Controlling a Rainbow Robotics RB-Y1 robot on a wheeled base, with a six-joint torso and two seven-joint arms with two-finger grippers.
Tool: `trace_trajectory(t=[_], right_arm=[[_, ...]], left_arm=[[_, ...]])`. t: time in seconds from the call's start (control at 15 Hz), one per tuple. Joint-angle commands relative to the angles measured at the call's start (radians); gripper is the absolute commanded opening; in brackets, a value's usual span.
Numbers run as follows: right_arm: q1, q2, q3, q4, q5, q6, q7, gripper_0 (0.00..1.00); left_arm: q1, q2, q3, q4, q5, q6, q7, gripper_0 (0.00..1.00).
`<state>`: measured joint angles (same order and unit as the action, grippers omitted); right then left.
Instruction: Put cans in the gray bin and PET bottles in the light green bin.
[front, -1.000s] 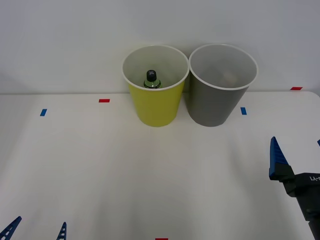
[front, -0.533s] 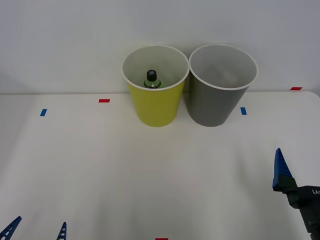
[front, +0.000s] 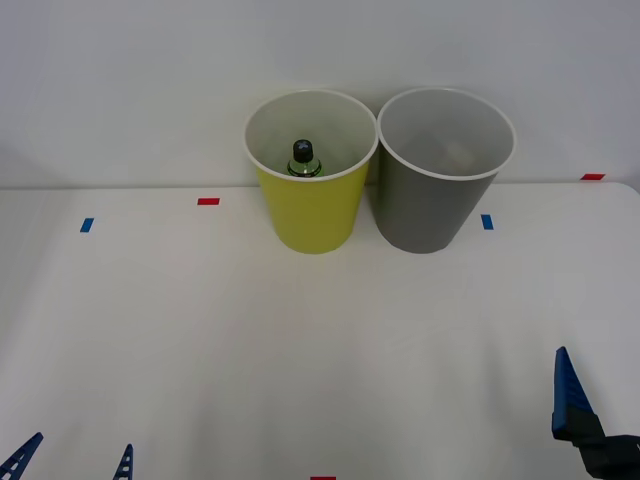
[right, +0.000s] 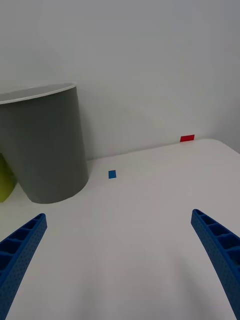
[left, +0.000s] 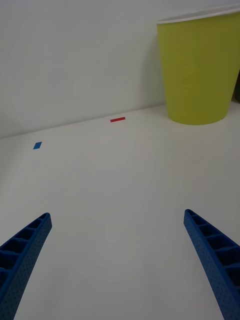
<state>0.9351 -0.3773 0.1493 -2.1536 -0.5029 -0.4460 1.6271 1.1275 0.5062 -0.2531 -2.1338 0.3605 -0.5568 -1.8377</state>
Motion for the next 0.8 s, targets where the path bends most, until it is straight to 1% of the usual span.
trace_trajectory(t=[0.07, 0.2, 0.33, 0.53, 0.8], right_arm=[[0.062, -0.005, 0.024, 0.031, 0.063, -0.054, -0.093, 1.00], [0.085, -0.006, 0.033, 0.049, 0.087, -0.082, -0.115, 1.00], [0.116, -0.009, 0.053, 0.054, 0.093, -0.109, -0.122, 1.00], [0.146, -0.009, 0.072, 0.054, 0.100, -0.120, -0.130, 1.00], [0.194, -0.009, 0.089, 0.055, 0.156, -0.138, -0.138, 1.00]], left_arm=[[0.000, 0.000, 0.000, 0.000, 0.000, 0.000, 0.000, 0.91], [0.000, 0.000, 0.000, 0.000, 0.000, 0.000, 0.000, 0.91], [0.000, 0.000, 0.000, 0.000, 0.000, 0.000, 0.000, 0.91], [0.000, 0.000, 0.000, 0.000, 0.000, 0.000, 0.000, 0.90], [0.000, 0.000, 0.000, 0.000, 0.000, 0.000, 0.000, 0.90]])
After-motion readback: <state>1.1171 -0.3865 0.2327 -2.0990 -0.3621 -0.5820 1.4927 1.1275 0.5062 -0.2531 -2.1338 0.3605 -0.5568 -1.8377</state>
